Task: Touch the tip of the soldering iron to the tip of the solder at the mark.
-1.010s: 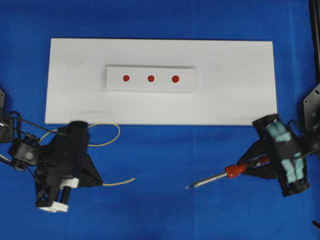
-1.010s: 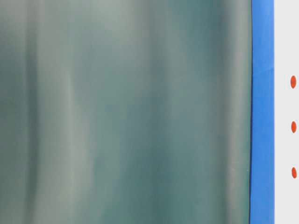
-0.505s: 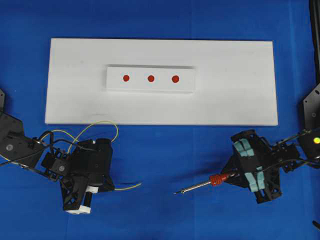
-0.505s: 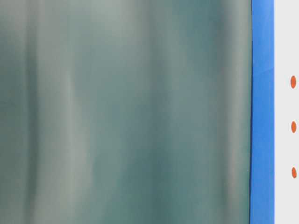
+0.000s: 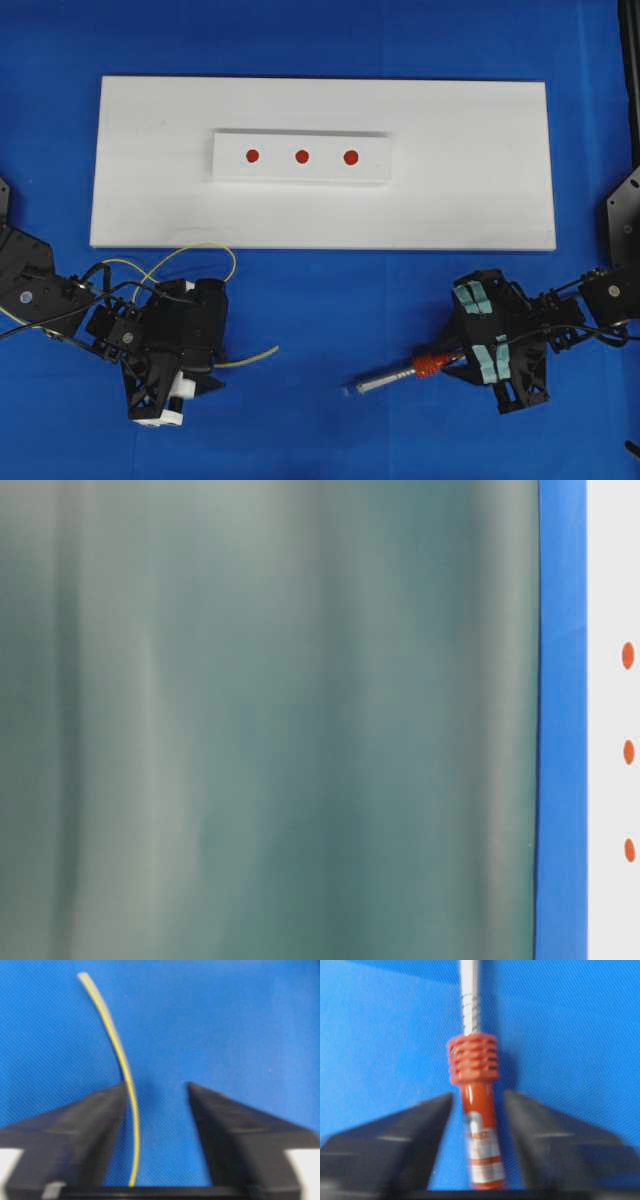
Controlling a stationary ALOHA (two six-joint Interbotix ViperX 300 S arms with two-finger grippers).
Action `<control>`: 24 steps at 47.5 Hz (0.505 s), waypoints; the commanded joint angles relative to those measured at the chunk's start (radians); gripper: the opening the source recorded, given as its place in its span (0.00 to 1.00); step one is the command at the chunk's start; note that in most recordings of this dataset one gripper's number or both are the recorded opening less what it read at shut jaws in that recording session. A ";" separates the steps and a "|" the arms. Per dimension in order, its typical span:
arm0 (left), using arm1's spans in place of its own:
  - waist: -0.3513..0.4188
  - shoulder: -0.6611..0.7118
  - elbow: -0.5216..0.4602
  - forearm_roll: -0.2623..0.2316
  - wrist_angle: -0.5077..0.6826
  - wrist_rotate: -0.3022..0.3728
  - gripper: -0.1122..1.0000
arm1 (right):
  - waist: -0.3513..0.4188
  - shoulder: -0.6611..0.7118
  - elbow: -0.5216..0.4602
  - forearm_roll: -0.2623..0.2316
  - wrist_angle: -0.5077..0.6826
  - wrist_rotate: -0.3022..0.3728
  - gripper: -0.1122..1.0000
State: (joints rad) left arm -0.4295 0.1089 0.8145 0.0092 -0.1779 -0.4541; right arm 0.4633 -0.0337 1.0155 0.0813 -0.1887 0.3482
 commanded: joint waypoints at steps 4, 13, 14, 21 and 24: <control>-0.006 -0.051 -0.046 -0.002 0.066 0.005 0.76 | 0.005 -0.029 -0.037 0.011 0.018 -0.002 0.71; -0.011 -0.170 -0.103 0.000 0.279 0.023 0.85 | -0.002 -0.147 -0.095 -0.003 0.198 -0.014 0.87; -0.008 -0.184 -0.107 0.002 0.304 0.023 0.84 | -0.006 -0.164 -0.104 -0.008 0.222 -0.015 0.86; 0.017 -0.296 -0.135 0.005 0.459 0.044 0.82 | -0.037 -0.305 -0.161 -0.100 0.388 -0.015 0.85; 0.037 -0.341 -0.138 0.005 0.497 0.075 0.81 | -0.063 -0.364 -0.176 -0.150 0.445 -0.014 0.85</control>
State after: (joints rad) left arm -0.4172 -0.1580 0.7026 0.0107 0.2746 -0.3988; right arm 0.4295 -0.3191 0.8790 -0.0153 0.1933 0.3329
